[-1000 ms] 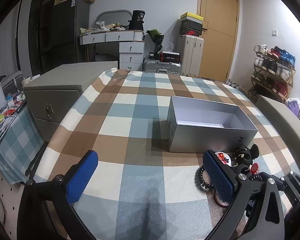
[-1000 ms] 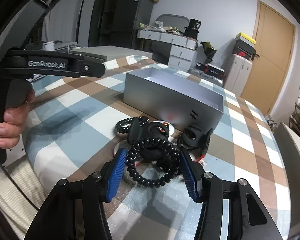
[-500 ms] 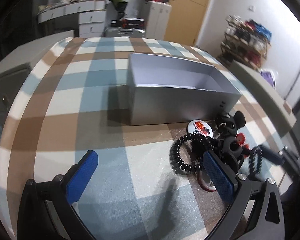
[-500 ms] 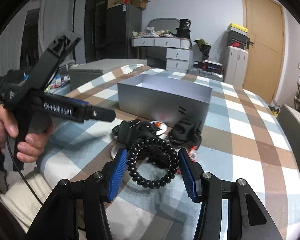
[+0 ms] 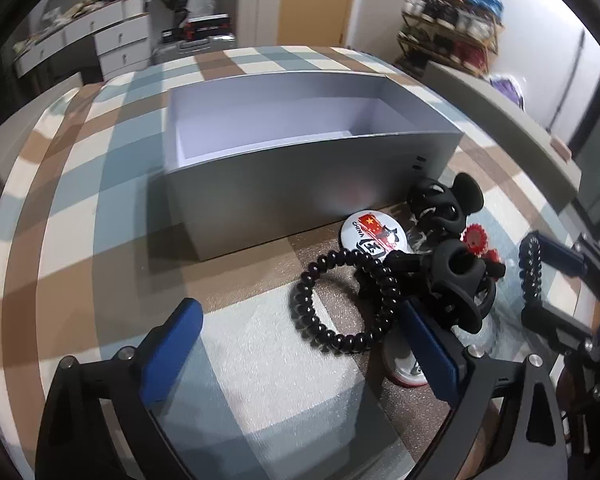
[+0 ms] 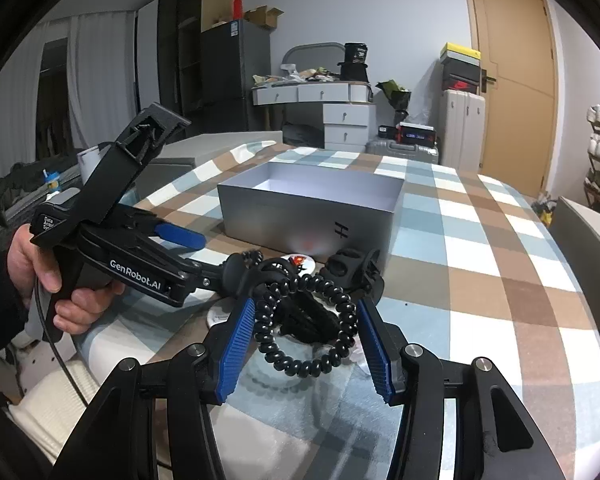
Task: Organize jewelry
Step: 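Lower the right gripper onto the black coiled bracelets and close it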
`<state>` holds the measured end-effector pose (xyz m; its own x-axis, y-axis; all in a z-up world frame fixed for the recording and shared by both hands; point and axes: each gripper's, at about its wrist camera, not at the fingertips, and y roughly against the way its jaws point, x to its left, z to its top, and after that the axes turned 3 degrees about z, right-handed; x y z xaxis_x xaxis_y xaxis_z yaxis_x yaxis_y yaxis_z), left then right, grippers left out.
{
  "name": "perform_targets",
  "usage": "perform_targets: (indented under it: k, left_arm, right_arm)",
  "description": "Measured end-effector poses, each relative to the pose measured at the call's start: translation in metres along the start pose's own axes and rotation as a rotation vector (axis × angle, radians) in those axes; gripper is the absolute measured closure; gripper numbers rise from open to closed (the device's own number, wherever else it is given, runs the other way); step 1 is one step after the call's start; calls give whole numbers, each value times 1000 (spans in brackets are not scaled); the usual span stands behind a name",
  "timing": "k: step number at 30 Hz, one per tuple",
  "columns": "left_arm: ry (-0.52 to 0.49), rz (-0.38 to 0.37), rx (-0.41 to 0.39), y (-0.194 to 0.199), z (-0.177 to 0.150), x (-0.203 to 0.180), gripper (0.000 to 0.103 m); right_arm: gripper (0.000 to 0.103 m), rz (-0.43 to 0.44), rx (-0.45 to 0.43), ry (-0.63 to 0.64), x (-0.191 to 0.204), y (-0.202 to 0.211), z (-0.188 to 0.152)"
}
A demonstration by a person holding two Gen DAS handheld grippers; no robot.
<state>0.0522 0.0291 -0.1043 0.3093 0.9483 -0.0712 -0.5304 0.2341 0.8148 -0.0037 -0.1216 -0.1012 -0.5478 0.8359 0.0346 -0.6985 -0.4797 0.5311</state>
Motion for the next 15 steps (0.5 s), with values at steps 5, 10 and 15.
perform_targets:
  k: [5, 10, 15]
  left_arm:
    - [-79, -33, 3, -1, 3, -6, 28]
    - [-123, -78, 0, 1, 5, -8, 57]
    - [-117, -68, -12, 2, 4, -7, 63]
  right_arm:
    - [51, 5, -7, -3, 0, 2, 2]
    - [51, 7, -15, -2, 0, 4, 3]
    - [50, 8, -24, -12, -3, 6, 5]
